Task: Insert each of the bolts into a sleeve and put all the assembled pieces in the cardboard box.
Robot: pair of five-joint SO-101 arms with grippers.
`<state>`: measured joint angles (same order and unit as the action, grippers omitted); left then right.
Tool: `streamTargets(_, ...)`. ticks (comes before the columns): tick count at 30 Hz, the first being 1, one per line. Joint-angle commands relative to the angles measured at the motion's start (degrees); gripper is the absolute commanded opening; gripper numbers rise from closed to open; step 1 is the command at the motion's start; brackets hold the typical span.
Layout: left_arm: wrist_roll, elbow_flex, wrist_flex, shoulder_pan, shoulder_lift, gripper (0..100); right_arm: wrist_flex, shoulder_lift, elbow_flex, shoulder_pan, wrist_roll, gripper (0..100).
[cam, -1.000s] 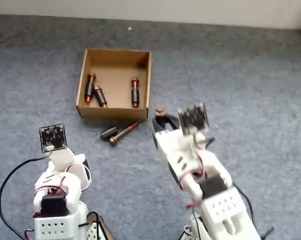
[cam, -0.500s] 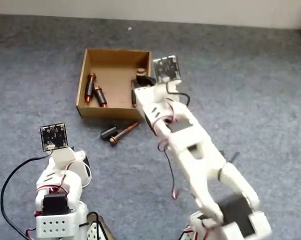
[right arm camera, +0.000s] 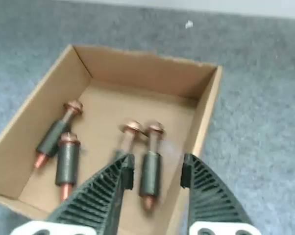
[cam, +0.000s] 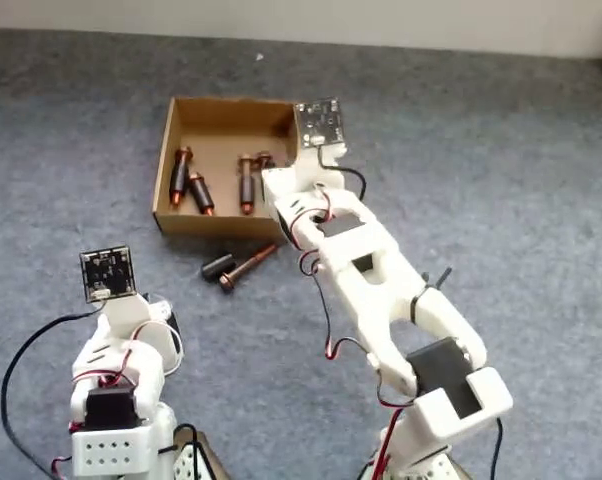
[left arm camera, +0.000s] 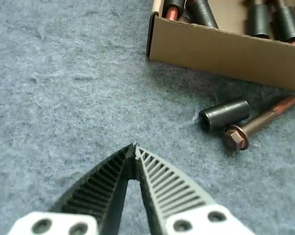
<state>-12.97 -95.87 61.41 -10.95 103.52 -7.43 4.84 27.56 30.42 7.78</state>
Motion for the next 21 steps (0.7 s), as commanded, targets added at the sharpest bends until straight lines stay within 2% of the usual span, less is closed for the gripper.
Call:
streamTargets(1,0.35,-1.27,-1.23,-0.75,0.31,0,-4.88,-5.23,-2.59,1.63,0.53,14.2)
streamTargets(7,0.35,-0.48,-1.32,-3.3,0.31,0,-20.7,-9.8,-2.68,6.11,0.09,14.2)
streamTargets(10,0.35,0.31,-1.41,-6.37,0.31,0,-25.27,-9.63,-2.68,9.1,-6.42,14.2)
streamTargets(13,0.35,0.48,-1.49,-7.16,0.31,0,-26.24,-9.36,-2.33,12.26,-14.68,14.2)
streamTargets(21,0.35,0.48,-3.43,-7.34,0.31,0,-27.56,-9.36,-2.42,16.31,-24.79,14.5)
